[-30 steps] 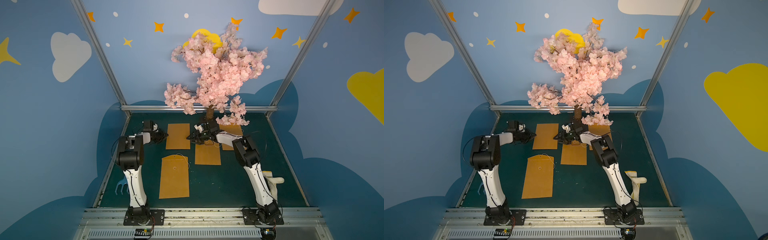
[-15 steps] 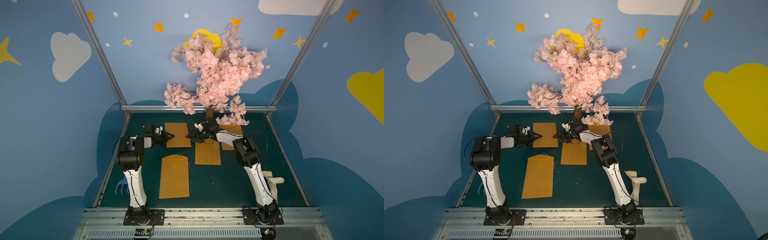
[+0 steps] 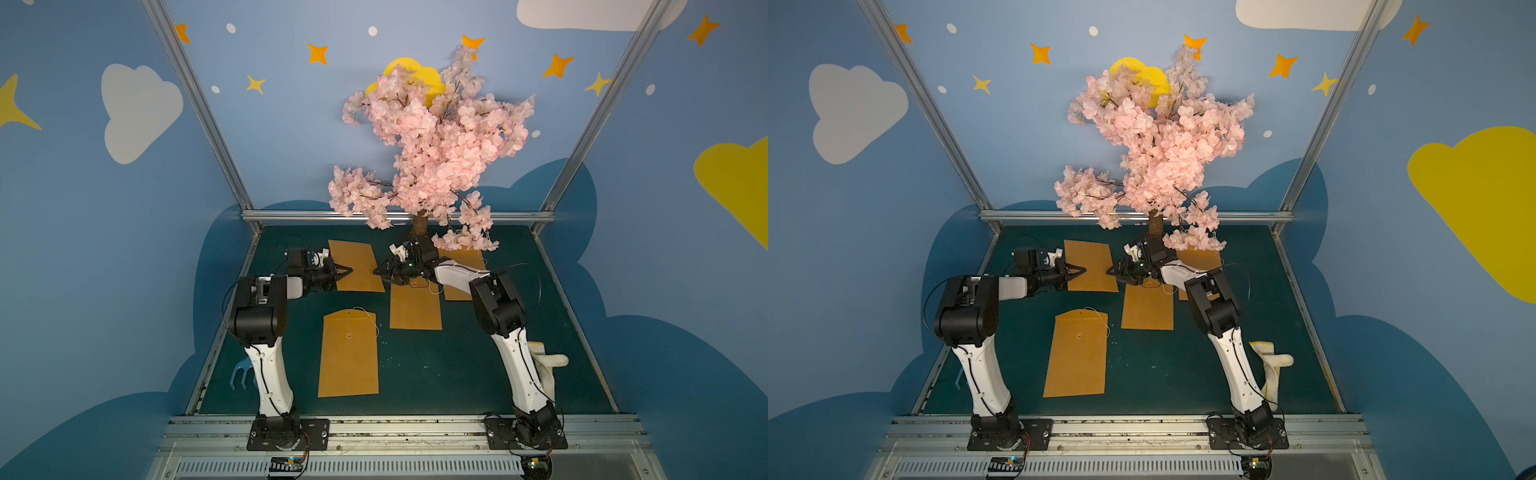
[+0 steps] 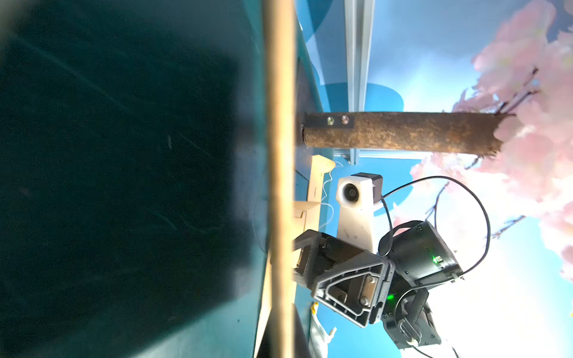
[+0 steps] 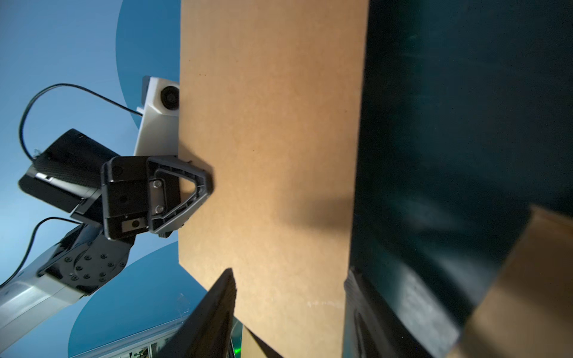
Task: Open the file bag
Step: Pick up the file bag from the center of the board.
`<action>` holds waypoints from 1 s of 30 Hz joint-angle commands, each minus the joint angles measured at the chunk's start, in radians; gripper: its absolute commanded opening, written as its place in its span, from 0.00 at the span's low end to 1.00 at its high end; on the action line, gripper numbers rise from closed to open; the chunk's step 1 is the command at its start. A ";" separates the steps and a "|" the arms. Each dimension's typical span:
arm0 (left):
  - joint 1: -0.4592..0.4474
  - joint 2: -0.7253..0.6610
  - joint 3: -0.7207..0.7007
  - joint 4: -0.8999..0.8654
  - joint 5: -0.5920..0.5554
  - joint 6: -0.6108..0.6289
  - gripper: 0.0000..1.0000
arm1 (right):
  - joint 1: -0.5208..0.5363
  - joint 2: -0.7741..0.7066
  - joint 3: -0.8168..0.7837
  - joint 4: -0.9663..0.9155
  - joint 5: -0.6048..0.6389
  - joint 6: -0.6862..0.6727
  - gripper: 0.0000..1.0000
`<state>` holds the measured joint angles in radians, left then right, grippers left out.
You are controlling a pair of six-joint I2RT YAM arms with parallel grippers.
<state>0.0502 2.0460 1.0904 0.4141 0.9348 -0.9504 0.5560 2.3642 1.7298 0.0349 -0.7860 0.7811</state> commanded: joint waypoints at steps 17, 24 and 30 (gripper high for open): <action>-0.070 -0.746 -0.407 0.092 -0.081 0.005 0.02 | 0.074 -0.597 -0.342 -0.219 0.023 -0.191 0.60; -0.071 -0.993 -0.440 -0.133 -0.150 0.063 0.03 | 0.074 -0.751 -0.449 -0.247 0.079 -0.217 0.60; -0.073 -1.059 -0.471 -0.104 -0.152 0.019 0.02 | 0.080 -0.804 -0.446 -0.274 0.050 -0.247 0.61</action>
<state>-0.0212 0.9913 0.6418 0.3199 0.7921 -0.9222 0.6319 1.5902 1.2816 -0.2138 -0.7204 0.5663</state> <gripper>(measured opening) 0.047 0.609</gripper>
